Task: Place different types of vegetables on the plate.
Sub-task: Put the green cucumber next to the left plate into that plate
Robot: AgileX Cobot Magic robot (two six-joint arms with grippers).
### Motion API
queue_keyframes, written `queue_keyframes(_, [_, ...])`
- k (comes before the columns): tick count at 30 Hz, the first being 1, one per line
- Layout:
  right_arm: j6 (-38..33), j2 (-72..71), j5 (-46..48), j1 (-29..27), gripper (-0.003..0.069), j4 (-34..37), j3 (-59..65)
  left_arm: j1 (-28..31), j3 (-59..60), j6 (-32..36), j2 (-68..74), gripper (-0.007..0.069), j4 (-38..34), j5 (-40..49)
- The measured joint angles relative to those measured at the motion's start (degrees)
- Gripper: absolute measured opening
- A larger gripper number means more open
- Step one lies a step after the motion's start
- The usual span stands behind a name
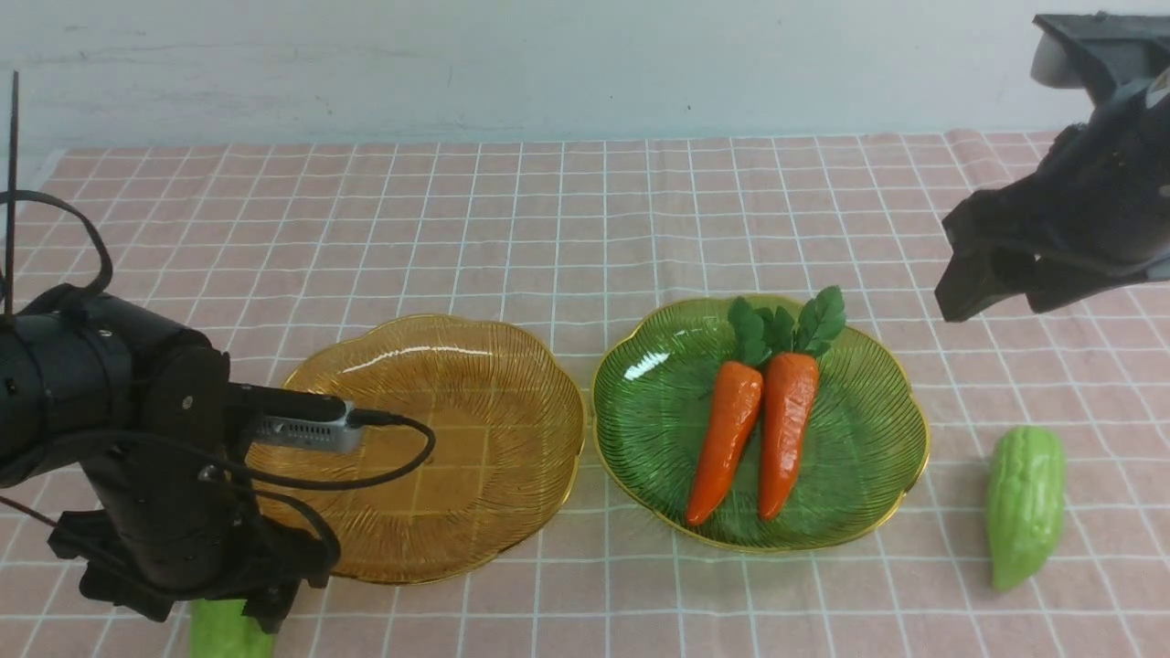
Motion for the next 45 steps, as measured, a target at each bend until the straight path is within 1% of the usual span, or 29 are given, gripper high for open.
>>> queue_keyframes(3, [0.0, 0.0, 0.0, 0.0, 0.0458, 0.0, 0.0, 0.5, 0.0, 0.0, 0.2, 0.0562, -0.1, -0.7])
queue_keyframes(7, [0.0, 0.0, 0.0, 0.0, 0.0458, 0.0, 0.0, 2.4, -0.1, 0.0, 1.5, 0.0562, -0.7, -1.3])
queue_keyframes(14, [0.0, 0.0, 0.0, 0.0, 0.0458, 0.1, 0.0, 3.8, -0.1, 0.7, 6.3, 0.0554, -3.2, -3.5])
queue_keyframes(16, [0.0, 0.0, 0.0, 0.0, 0.0458, 0.1, 0.0, 3.8, -0.1, 1.5, 7.6, 0.0531, -3.8, -3.9])
queue_keyframes(17, [0.0, 0.0, 0.0, 0.0, 0.0458, 0.1, 0.0, 3.8, -0.3, 2.0, 7.9, 0.0496, -4.1, -3.9])
queue_keyframes(18, [0.0, 0.0, 0.0, 0.0, 0.0458, 0.1, 0.0, 3.8, -0.4, 2.3, 8.1, 0.0408, -4.7, -3.7])
queue_keyframes(19, [0.0, 0.0, 0.0, 0.0, 0.0458, 0.1, 0.0, 3.8, -0.4, 2.3, 8.1, 0.0399, -4.7, -3.7])
queue_keyframes(21, [-0.4, 0.0, 0.0, 0.0, 0.0458, -0.2, 0.0, 3.9, -0.4, 2.0, 7.9, 0.0342, -3.6, -2.0])
queue_keyframes(24, [-0.9, -0.7, -0.1, 0.0, 0.0454, -0.8, 1.2, 3.9, -0.1, 0.5, 4.9, 0.0335, -1.0, 1.5])
queue_keyframes(26, [-0.9, -1.9, -0.1, 0.0, 0.0451, -2.4, 2.9, 3.9, -0.1, -0.1, -0.6, 0.0335, -0.1, 3.3])
queue_keyframes(29, [0.9, -3.1, 0.0, 0.0, 0.045, -6.2, 5.8, 4.0, -0.1, -0.3, -7.9, 0.0335, -0.5, 4.3])
queue_keyframes(31, [2.7, -3.2, 0.0, -0.2, 0.045, -8.2, 7.7, 4.0, -0.3, 0.3, -12.3, 0.0333, -2.6, 2.8])
queue_keyframes(33, [3.9, -2.6, 0.0, -1.0, 0.045, -9.7, 9.1, 4.0, -1.5, 2.7, -14.5, 0.0333, -6.2, 0.0])
queue_keyframes(35, [6.4, -0.9, -0.8, -3.2, 0.0455, -11.2, 9.6, 4.0, -4.4, 7.7, -14.7, 0.0333, -12.8, -2.4])
queue_keyframes(37, [8.5, 1.5, -2.3, -5.8, 0.0467, -11.4, 9.6, 4.0, -7.4, 12.8, -13.1, 0.0333, -18.5, -3.8])
queue_keyframes(40, [9.4, 5.9, -3.5, -8.8, 0.0494, -9.8, 9.7, 4.0, -11.2, 19.5, -8.7, 0.0335, -24.2, -5.3])
queue_keyframes(42, [9.5, 9.4, -5.1, -9.1, 0.0521, -9.0, 9.7, 4.0, -13.6, 24.0, -4.3, 0.034, -26.9, -6.4])
queue_keyframes(45, [9.5, 14.0, -7.3, -9.1, 0.0565, -6.3, 9.7, 4.0, -15.7, 26.9, 1.5, 0.0384, -28.0, -7.6])
